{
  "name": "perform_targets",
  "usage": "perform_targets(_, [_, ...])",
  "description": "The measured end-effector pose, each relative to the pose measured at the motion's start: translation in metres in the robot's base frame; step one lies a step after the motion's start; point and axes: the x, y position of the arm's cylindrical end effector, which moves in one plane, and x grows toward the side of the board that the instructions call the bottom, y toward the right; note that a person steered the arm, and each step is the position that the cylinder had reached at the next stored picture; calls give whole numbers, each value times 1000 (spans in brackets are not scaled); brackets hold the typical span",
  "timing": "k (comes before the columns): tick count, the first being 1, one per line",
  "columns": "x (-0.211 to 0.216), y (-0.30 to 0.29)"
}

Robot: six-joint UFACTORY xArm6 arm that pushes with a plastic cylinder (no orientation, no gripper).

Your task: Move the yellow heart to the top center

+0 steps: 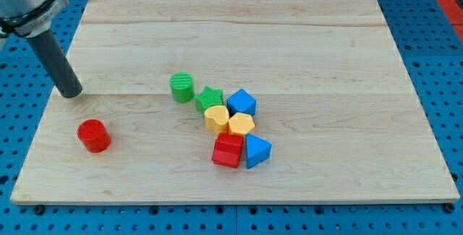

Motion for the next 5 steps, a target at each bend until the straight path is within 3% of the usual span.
perform_targets(2, [7, 41])
perform_targets(5, [63, 146])
